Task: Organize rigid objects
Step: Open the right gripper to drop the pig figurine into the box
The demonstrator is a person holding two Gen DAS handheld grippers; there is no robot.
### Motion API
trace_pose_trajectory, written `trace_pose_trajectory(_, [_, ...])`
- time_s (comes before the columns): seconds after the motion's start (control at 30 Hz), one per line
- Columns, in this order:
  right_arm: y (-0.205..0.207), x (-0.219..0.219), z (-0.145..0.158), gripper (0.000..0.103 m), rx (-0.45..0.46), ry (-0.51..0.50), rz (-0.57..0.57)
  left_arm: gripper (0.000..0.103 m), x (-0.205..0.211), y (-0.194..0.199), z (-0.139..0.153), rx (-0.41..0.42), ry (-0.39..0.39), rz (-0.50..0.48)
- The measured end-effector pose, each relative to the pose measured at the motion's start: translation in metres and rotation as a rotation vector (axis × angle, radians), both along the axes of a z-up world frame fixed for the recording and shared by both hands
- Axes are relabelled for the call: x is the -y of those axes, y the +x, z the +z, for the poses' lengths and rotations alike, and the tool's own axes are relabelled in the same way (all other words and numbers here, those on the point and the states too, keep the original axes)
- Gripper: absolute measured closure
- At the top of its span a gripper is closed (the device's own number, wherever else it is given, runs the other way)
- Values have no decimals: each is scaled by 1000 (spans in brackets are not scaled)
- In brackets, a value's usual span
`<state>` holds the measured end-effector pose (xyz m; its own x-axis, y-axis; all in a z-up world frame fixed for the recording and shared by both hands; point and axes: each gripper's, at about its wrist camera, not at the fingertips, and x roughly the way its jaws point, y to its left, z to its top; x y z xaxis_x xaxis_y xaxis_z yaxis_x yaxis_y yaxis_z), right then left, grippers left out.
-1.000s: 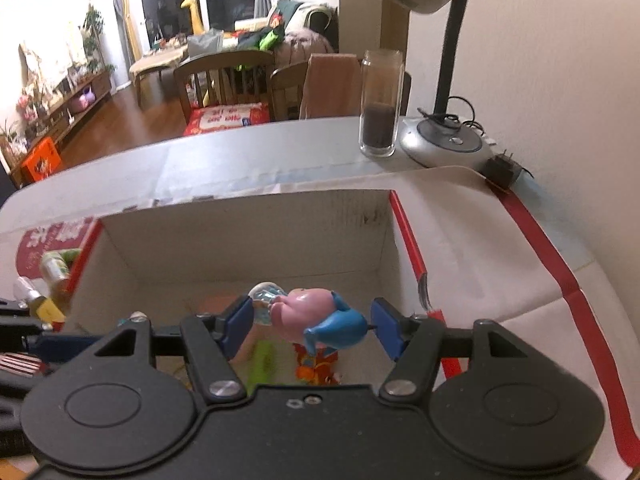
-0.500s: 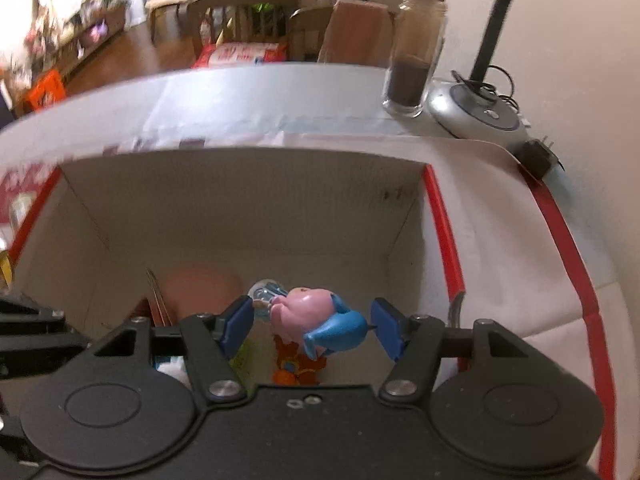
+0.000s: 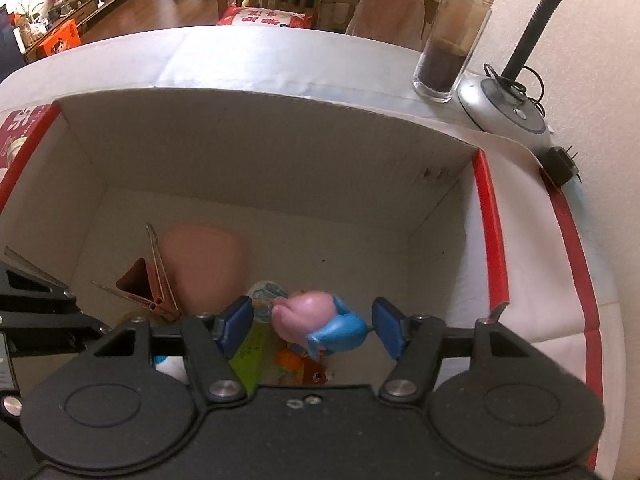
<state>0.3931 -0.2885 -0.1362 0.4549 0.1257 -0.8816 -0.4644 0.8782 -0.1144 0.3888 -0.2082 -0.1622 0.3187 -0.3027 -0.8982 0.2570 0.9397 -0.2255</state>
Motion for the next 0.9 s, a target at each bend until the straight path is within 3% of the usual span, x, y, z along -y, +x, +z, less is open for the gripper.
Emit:
trace_pose_trajectory(0.2, [2,3,3,34,13,15,-11,80,-1,5,-1,-15,-2,13])
trace_pose_trajectory(0.53, [-8,10,17,30,50,47,-29,80,-9,-3,13,30,-18,32])
trace_pose_trajectory(0.9, [-30,20,44,25,98,114,-63,80,-20,-32,47,111,-57,25])
